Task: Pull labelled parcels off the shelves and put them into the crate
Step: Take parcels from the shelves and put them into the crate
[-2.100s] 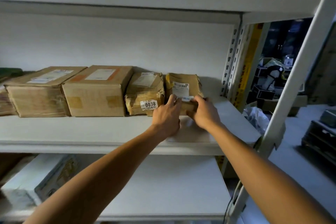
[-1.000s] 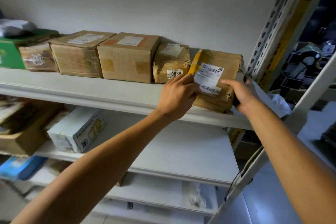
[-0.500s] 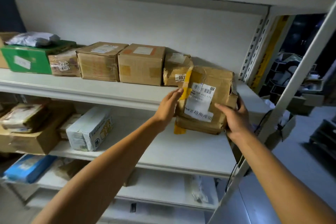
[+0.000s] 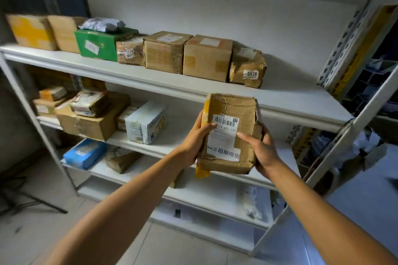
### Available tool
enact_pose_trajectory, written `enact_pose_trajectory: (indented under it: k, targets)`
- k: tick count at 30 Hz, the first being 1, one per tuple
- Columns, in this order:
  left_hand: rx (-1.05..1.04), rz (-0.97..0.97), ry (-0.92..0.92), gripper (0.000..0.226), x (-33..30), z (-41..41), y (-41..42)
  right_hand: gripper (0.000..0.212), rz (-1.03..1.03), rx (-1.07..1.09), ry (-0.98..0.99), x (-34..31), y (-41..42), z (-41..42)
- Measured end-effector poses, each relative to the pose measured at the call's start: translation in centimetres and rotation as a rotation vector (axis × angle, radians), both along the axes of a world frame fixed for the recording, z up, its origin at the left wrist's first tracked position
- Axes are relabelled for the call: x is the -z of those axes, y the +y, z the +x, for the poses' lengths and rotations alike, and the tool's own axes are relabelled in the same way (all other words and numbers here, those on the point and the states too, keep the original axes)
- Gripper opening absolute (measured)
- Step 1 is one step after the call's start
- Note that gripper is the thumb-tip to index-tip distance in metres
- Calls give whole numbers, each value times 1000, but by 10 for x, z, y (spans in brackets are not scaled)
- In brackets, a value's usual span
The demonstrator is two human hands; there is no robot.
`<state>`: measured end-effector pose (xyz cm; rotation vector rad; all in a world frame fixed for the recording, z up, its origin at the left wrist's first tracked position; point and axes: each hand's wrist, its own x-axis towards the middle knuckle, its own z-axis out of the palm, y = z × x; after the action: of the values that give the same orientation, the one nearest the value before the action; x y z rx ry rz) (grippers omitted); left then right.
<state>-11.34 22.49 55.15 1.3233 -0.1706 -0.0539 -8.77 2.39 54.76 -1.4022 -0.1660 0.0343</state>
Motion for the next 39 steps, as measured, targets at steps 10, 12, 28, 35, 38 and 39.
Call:
enact_pose_trajectory:
  k: [10,12,28,35,38,39]
  targets:
    - [-350,-18,106,43,25,-92,97,71,20,-318,104,21,127,-27]
    - [-441,-32,135,41,30,-112,118,70,-1,-403,143,26,157,-34]
    - [-1143,-364,172,34,69,-321,214,63,-140,-1277,212,57,361,-152]
    - [-1419,-586,236,45,97,-410,193,55,-231,-1596,224,74,398,-236]
    - [-1547,-669,220,45,107,-441,169,54,-301,-1709,251,85,402,-272]
    - [-1595,-687,215,43,110,-451,160,54,-331,-1740,259,90,402,-283]
